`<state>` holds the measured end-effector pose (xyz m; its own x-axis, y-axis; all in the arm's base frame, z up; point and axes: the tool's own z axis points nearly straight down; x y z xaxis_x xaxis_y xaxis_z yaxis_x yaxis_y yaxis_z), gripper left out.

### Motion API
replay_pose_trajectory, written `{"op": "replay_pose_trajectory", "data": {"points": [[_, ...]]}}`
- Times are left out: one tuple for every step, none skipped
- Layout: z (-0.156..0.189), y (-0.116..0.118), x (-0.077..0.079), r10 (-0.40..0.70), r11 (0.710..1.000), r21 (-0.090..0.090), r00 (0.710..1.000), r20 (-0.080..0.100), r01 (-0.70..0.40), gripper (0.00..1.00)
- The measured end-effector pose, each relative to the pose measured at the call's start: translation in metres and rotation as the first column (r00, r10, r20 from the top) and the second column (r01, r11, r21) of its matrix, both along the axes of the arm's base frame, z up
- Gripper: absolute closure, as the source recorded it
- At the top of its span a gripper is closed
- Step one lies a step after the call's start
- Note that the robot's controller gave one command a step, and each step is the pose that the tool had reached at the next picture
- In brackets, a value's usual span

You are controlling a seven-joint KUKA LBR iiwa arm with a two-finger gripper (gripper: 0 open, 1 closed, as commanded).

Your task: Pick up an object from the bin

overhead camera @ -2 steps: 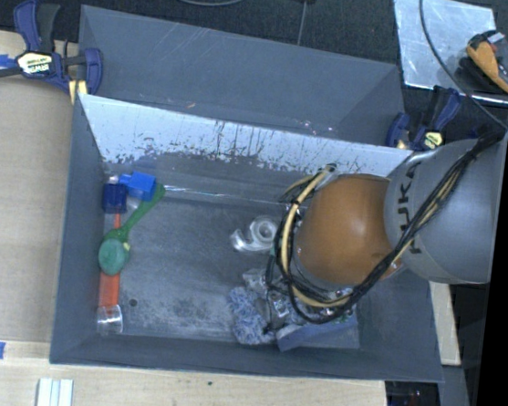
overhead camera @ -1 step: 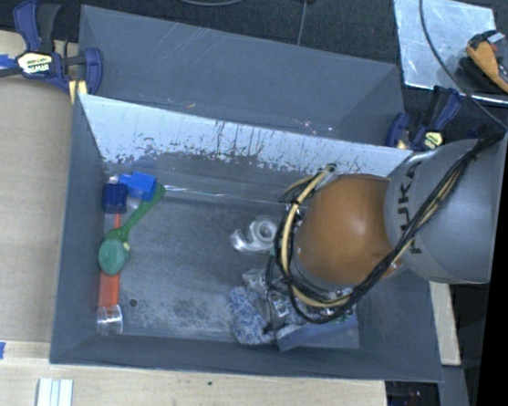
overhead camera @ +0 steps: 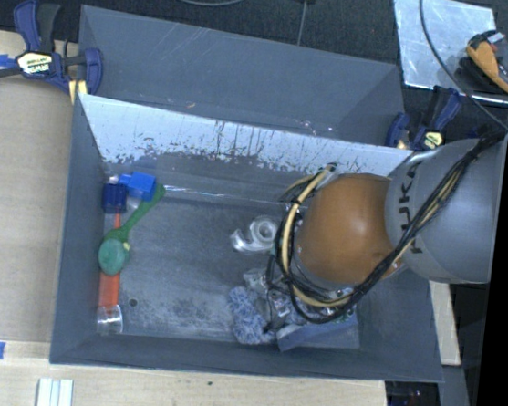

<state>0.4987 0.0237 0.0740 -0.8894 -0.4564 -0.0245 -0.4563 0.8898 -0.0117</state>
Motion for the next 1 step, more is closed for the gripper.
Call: {"op": "replay_pose_trajectory", "data": {"points": [[0.0173,0.0002,-0.0002,0.0,1.0,0.001,1.0,0.001,0.0,1.0]]}}
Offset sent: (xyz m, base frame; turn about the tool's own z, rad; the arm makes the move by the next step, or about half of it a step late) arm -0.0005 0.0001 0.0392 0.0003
